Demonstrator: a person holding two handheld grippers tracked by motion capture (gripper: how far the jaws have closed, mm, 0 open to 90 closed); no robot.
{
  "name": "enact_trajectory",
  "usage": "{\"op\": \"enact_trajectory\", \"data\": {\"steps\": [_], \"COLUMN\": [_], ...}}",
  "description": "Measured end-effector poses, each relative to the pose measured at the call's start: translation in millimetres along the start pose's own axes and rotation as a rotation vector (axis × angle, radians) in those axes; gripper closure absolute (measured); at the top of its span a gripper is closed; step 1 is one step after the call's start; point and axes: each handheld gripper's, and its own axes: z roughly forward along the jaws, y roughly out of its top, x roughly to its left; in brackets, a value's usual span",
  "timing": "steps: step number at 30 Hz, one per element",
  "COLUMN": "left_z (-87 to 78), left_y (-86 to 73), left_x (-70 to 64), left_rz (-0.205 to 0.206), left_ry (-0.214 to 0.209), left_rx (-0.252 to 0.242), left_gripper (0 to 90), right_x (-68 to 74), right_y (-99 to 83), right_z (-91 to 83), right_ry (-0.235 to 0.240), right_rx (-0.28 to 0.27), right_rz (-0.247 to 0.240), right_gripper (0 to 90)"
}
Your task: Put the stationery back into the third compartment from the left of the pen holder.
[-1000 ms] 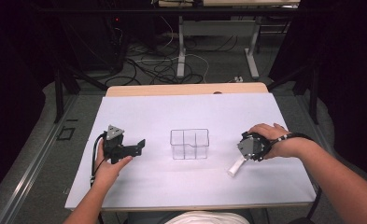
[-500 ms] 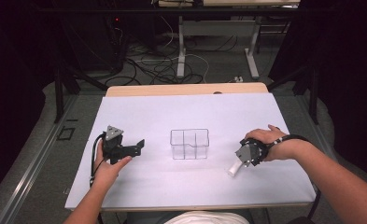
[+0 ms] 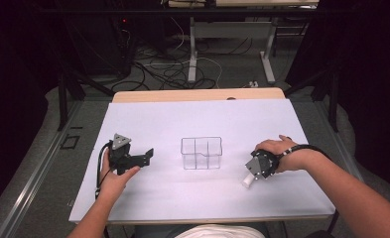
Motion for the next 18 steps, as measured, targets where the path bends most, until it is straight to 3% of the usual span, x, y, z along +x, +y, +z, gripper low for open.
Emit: {"op": "enact_trajectory", "data": {"steps": [2, 4, 11, 12, 18], "left_z": [0.2, 0.2, 0.1, -0.1, 0.1], "left_y": [-0.2, -0.2, -0.2, -0.1, -0.2], "left_x": [0.1, 0.3, 0.2, 0.2, 0.6], "left_rz": [-0.002, -0.002, -0.002, -0.003, -0.003], "left_ry": [0.000, 0.000, 0.002, 0.001, 0.003], "left_rx": [0.000, 0.001, 0.002, 0.002, 0.002], "left_gripper": [1.4, 1.4, 1.6, 1.6, 1.7], "right_x": [-0.7, -0.6, -0.6, -1.5, -1.7], "right_y": [1.2, 1.4, 1.3, 2.3, 2.8], "right_z": [1.5, 2.3, 7.7, 6.6, 8.1], "right_ry": [0.009, 0.003, 0.048, 0.034, 0.062], "right_rx": [0.018, 0.018, 0.008, 0.024, 0.014], "right_rz": [-0.004, -0.008, 0.004, -0.017, -0.030], "right_gripper": [57.9, 58.2, 64.0, 65.3, 67.4]}}
